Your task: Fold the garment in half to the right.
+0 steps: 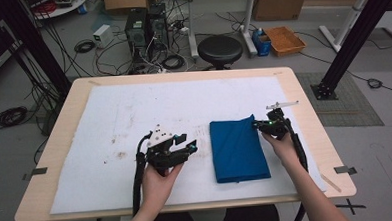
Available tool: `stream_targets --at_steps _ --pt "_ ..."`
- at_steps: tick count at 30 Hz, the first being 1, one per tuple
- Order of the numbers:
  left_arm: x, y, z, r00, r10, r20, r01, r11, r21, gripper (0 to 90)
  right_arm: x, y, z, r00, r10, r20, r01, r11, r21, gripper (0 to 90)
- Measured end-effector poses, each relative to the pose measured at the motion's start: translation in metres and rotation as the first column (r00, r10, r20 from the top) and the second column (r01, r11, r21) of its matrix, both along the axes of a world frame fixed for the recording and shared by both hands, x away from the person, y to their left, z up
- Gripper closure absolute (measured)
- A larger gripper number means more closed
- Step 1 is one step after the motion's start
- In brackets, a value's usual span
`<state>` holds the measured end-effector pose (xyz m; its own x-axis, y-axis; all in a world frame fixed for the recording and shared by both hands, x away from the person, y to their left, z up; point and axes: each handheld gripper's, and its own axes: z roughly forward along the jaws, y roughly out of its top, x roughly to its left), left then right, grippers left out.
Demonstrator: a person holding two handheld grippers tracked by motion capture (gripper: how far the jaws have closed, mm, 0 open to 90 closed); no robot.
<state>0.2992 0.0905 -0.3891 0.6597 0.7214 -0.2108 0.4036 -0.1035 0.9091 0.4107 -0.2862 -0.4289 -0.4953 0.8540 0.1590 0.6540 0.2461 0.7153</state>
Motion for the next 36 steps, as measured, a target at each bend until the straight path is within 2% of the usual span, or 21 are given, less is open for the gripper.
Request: stream_targets --at_steps 3,6,7,9,12,15,20,23,26,29,33,36 --pt "0.001 0.001 -0.001 1.0000 0.002 -0.006 -0.002 1.0000 -0.002 53.6 -0.001 -0.005 0.001 0.9999 -0.017 -0.003 0.017 0.9998 -0.008 90.0" --pt "0.001 0.001 -0.002 1.0000 -0.001 -0.010 0.001 1.0000 0.000 53.6 -0.002 -0.013 0.002 0.9992 -0.040 -0.009 0.040 0.9991 0.011 89.8" --pt "0.001 0.001 -0.002 0.9999 -0.001 -0.010 0.001 1.0000 0.001 53.6 -0.004 -0.015 0.003 0.9989 -0.044 -0.012 0.045 0.9985 0.030 83.7" --pt "0.001 0.002 -0.002 0.9999 0.003 -0.010 -0.003 1.0000 -0.003 53.6 -0.011 -0.017 0.006 0.9993 -0.034 -0.014 0.035 0.9973 0.064 77.0" --pt "0.000 0.005 -0.002 1.0000 0.007 -0.004 -0.007 1.0000 -0.003 53.6 -0.034 -0.020 0.012 0.9998 -0.015 0.011 0.014 0.9984 0.056 72.4" --pt "0.001 0.008 -0.002 0.9998 0.019 -0.002 -0.019 0.9998 -0.008 53.6 -0.066 -0.026 0.014 0.9997 0.004 0.023 -0.005 0.9983 0.058 69.2" --pt "0.000 0.011 -0.002 0.9998 0.021 0.000 -0.021 0.9998 -0.005 53.6 -0.117 -0.030 0.006 0.9998 0.005 0.021 -0.007 0.9981 0.062 63.9" --pt "0.000 0.010 -0.002 0.9997 0.023 -0.001 -0.023 0.9997 -0.004 53.6 -0.135 -0.027 -0.002 1.0000 0.004 0.008 -0.004 0.9981 0.062 62.1" --pt "0.000 0.009 -0.003 0.9998 0.021 -0.002 -0.021 0.9998 -0.001 53.6 -0.140 -0.022 -0.009 0.9999 0.006 -0.011 -0.005 0.9976 0.069 63.9" --pt "-0.001 0.009 -0.002 0.9998 0.020 -0.001 -0.020 0.9998 -0.002 53.6 -0.140 -0.019 -0.011 0.9991 0.031 -0.030 -0.029 0.9967 0.076 73.9" --pt "-0.001 0.012 -0.002 0.9995 0.030 -0.003 -0.030 0.9995 -0.006 53.6 -0.146 -0.023 -0.004 0.9998 0.017 -0.009 -0.016 0.9934 0.114 70.4" --pt "0.000 0.012 -0.003 0.9995 0.030 -0.004 -0.030 0.9995 -0.006 53.6 -0.149 -0.024 -0.006 0.9998 0.011 -0.014 -0.009 0.9922 0.125 64.3"
